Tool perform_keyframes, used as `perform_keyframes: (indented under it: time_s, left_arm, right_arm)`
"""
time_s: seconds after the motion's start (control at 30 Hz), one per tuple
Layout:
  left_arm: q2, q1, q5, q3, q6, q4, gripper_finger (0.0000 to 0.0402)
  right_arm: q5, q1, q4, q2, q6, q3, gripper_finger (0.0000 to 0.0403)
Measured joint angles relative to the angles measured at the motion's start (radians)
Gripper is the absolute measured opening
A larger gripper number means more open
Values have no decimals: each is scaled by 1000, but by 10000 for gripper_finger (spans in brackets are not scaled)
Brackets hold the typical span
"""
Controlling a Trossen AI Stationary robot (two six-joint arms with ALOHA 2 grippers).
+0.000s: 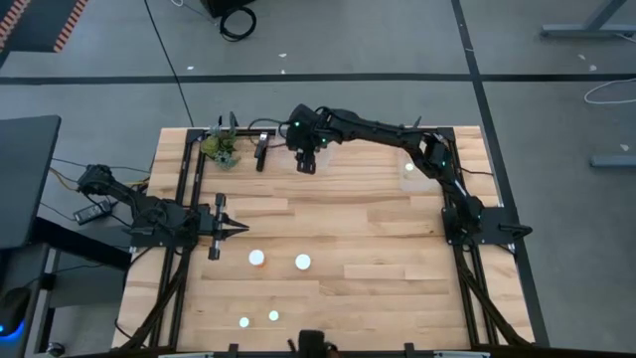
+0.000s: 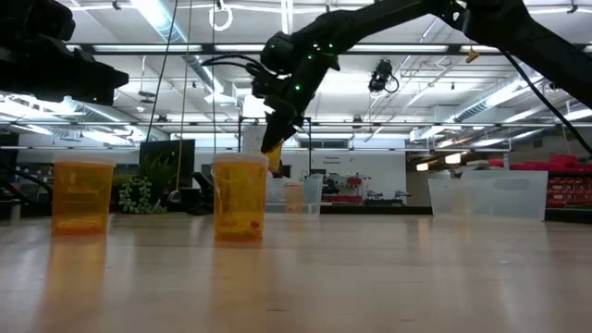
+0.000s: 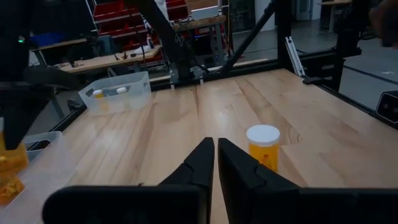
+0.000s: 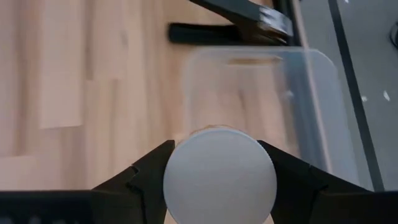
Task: Pick and place medicine bottles into bin by pill shape (circle, oval)
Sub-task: Put the top big orange pill bottle into the left transparent bin
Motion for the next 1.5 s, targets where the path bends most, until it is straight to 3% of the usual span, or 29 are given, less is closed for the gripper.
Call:
perform_keyframes:
  time_s: [0.4, 1.2, 1.5]
  left_arm:
    - [0, 0, 0, 0, 0, 0, 26]
    - [0, 0, 0, 0, 0, -1, 31]
    - [0, 0, 0, 0, 0, -1, 31]
  right_arm:
    - [-12, -89, -15, 2, 23, -45, 219]
    - [37, -114, 4, 3, 117, -196, 220]
    - [-36, -112, 4, 3, 109, -196, 220]
